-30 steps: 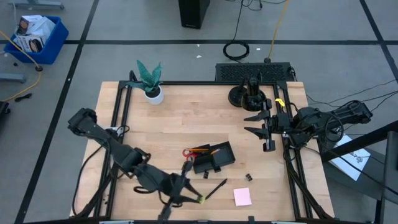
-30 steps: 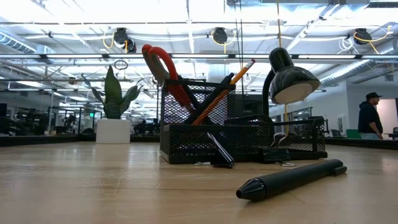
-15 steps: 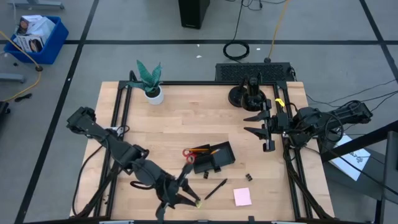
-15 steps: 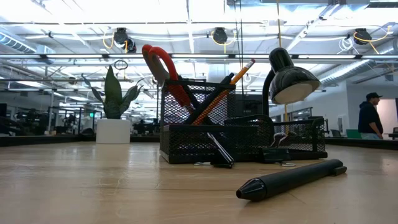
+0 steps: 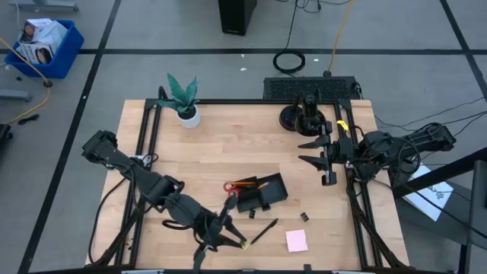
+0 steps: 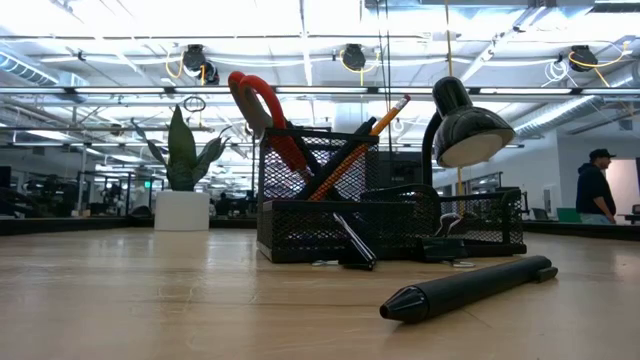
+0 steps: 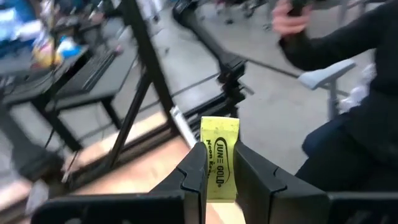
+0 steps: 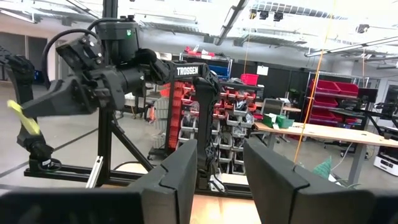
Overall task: Pick and place office supplies into organizer
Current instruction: Put the green eraser into the black desk organizer
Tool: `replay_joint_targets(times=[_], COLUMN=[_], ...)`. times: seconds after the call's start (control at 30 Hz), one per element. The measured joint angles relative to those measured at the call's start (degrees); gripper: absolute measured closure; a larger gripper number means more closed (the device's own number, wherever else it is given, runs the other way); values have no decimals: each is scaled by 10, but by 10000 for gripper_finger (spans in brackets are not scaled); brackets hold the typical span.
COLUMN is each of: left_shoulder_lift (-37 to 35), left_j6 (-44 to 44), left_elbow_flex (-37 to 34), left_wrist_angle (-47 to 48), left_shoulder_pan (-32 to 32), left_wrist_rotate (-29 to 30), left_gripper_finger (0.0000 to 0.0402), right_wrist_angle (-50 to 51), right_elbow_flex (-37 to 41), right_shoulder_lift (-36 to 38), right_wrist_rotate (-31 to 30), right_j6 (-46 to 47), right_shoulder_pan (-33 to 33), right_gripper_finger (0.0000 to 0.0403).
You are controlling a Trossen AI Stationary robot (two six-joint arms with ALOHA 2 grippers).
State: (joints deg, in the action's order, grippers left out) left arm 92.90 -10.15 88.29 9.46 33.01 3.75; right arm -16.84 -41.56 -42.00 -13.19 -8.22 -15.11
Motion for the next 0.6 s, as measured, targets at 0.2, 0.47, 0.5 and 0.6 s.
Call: replay_joint_targets(times=[0.2,0.47,0.5,0.6], left_shoulder_lift=[5,28,32,42], left_j6=[87,153,163,194], left_elbow_flex=[0,0,0,0], left_wrist_angle=[53,71,70,72], left_shoulder_pan=[-19,-26,-27,-24], left_wrist_rotate=[15,12,12,22], left_gripper_finger=[339,339,339,339], right_wrist_angle=[0,0,0,0], right_elbow_flex=[0,0,0,0], right_shoulder_lift=[0,0,0,0], right_wrist_rotate=[0,0,0,-1], right_j6=[-1,-6,-6,-6], right_shoulder_pan=[0,0,0,0], right_gripper_finger=[280,280,280,280])
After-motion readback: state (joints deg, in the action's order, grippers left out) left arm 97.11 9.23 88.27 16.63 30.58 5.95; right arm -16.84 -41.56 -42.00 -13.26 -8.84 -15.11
